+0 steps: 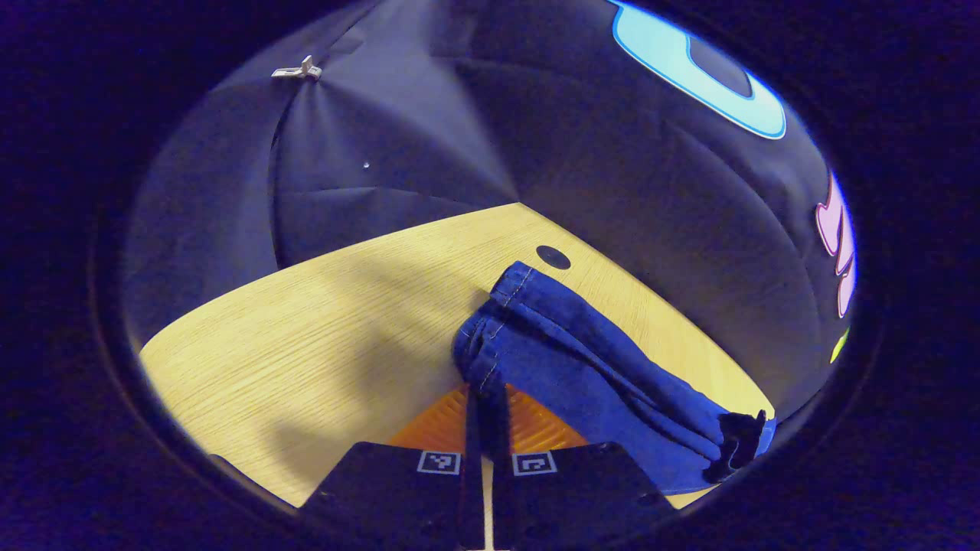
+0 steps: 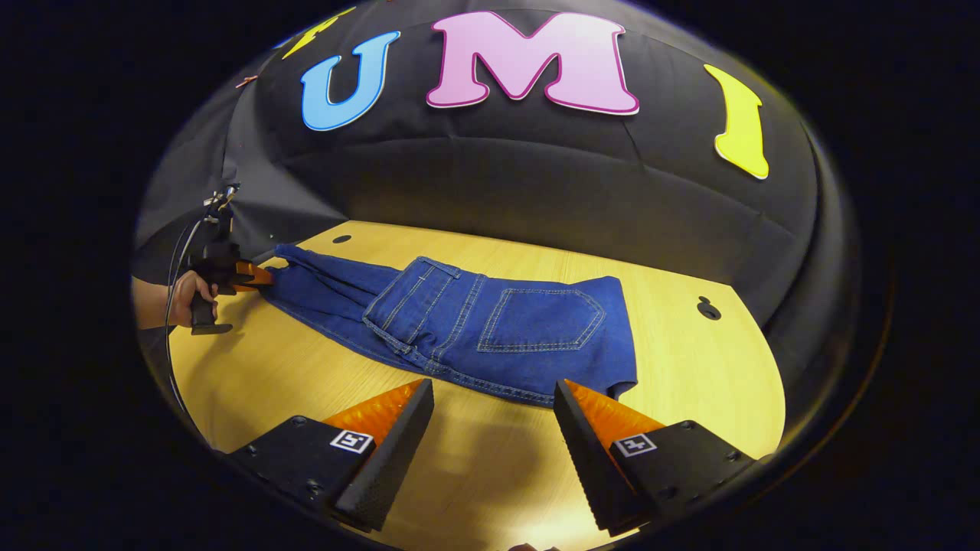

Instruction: Grasp the waist and the cuffs of the jeans and fold them to make the two legs overlap; first hold the waist and fold one-third of the jeans toward the cuffs, then hold the cuffs and fold the remaining one-third in the same direction to finish folding.

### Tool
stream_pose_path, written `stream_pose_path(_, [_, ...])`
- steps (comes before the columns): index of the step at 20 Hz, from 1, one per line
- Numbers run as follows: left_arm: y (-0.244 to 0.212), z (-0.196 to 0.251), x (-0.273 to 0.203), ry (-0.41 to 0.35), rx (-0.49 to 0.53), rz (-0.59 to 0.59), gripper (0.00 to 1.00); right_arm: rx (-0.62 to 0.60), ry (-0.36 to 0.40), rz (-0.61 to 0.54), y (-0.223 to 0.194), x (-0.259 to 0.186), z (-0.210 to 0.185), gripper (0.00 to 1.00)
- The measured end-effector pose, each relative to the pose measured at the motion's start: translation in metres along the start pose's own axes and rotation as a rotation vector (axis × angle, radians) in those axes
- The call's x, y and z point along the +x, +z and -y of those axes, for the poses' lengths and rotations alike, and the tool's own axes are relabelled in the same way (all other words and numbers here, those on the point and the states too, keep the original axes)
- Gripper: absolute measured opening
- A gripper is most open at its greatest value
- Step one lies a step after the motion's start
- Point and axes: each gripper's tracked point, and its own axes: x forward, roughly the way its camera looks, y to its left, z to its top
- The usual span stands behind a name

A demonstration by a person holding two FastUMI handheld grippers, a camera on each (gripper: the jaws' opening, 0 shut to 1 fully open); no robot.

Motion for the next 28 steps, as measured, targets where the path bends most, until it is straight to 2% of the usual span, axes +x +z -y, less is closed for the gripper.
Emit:
stream_pose_path(1, [0.008,0.005,-0.006,-0.012,0.008,0.016,0.09,-0.004,-0.008,0.006,0.002,-0.002,0.005,0.98])
stream_pose_path(6, [0.057,0.064,-0.042,-0.121,0.019,0.138,0.07,0.012,-0.045,0.014,0.010,-0.007,0.027,0.97])
stream_pose_path(8, [0.074,0.103,-0.064,-0.194,-0.001,0.168,0.07,0.017,-0.064,0.024,0.014,-0.010,0.036,0.98])
stream_pose_path(9, [0.082,0.120,-0.074,-0.227,0.005,0.187,0.11,0.021,-0.073,0.029,0.015,-0.013,0.041,0.98])
stream_pose_path(10, [0.088,0.139,-0.086,-0.263,0.017,0.202,0.07,0.026,-0.079,0.031,0.016,-0.014,0.044,0.97])
stream_pose_path(13, [0.102,0.206,-0.118,-0.362,0.053,0.229,0.07,0.047,-0.106,0.039,0.016,-0.020,0.056,0.98])
stream_pose_path(16, [0.097,0.287,-0.159,-0.487,0.115,0.252,0.07,0.070,-0.141,0.056,0.017,-0.030,0.072,0.97])
stream_pose_path(20, [0.040,0.406,-0.197,-0.672,0.197,0.201,0.07,0.113,-0.184,0.058,0.010,-0.047,0.093,0.98])
stream_pose_path(22, [-0.012,0.454,-0.207,-0.761,0.243,0.142,0.07,0.133,-0.212,0.059,0.004,-0.058,0.103,0.98])
stream_pose_path(23, [-0.044,0.474,-0.210,-0.810,0.268,0.100,0.07,0.142,-0.227,0.059,0.001,-0.064,0.109,0.94])
stream_pose_path(25, [-0.112,0.505,-0.212,-0.907,0.308,0.008,0.07,0.171,-0.254,0.058,-0.009,-0.076,0.119,0.97])
stream_pose_path(26, [-0.146,0.517,-0.206,-0.925,0.332,-0.032,0.07,0.183,-0.262,0.046,-0.015,-0.081,0.122,0.97])
stream_pose_path(28, [-0.182,0.518,-0.177,-0.870,0.402,-0.096,0.10,0.195,-0.286,0.031,-0.026,-0.093,0.128,0.97])
